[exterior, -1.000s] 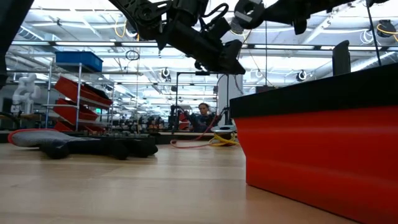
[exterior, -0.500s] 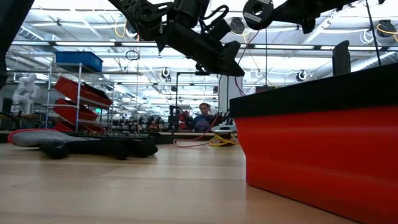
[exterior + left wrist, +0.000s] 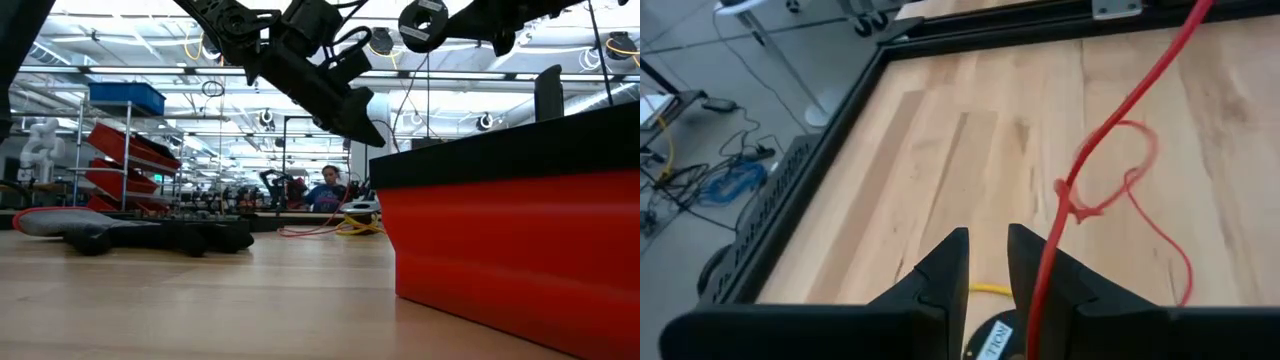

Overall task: Coil cords
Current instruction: Coil the red wire onto the spool

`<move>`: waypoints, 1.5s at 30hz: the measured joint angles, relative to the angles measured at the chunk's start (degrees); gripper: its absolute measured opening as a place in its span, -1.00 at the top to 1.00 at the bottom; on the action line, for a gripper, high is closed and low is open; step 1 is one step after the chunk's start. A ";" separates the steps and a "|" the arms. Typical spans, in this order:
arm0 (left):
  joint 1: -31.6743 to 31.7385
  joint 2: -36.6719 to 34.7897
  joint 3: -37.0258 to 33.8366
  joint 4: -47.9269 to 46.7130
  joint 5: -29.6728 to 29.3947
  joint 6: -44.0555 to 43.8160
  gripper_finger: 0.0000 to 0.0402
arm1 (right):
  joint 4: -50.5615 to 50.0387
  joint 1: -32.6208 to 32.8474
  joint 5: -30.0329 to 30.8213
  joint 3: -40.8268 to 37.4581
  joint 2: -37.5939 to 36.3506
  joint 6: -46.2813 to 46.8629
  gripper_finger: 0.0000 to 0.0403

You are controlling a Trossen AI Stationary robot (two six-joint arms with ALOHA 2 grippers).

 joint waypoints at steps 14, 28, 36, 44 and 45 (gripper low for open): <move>-1.12 -2.35 0.00 -0.08 9.27 -0.60 0.60 | -8.84 -0.09 -0.29 0.00 0.00 0.59 1.00; -3.53 -6.16 0.09 6.29 9.98 -0.17 0.60 | -8.88 -0.02 -6.17 0.00 1.28 1.46 1.00; -3.59 -6.12 0.09 6.97 10.62 -0.20 0.60 | -5.16 0.00 -7.50 0.00 5.20 0.98 1.00; -3.62 -6.09 -0.03 6.26 14.44 -1.66 0.61 | -3.15 0.00 -7.43 0.00 8.13 0.20 1.00; -3.62 -6.08 -0.04 6.26 14.58 -1.66 0.61 | -3.13 0.00 -7.34 0.00 8.17 0.20 1.00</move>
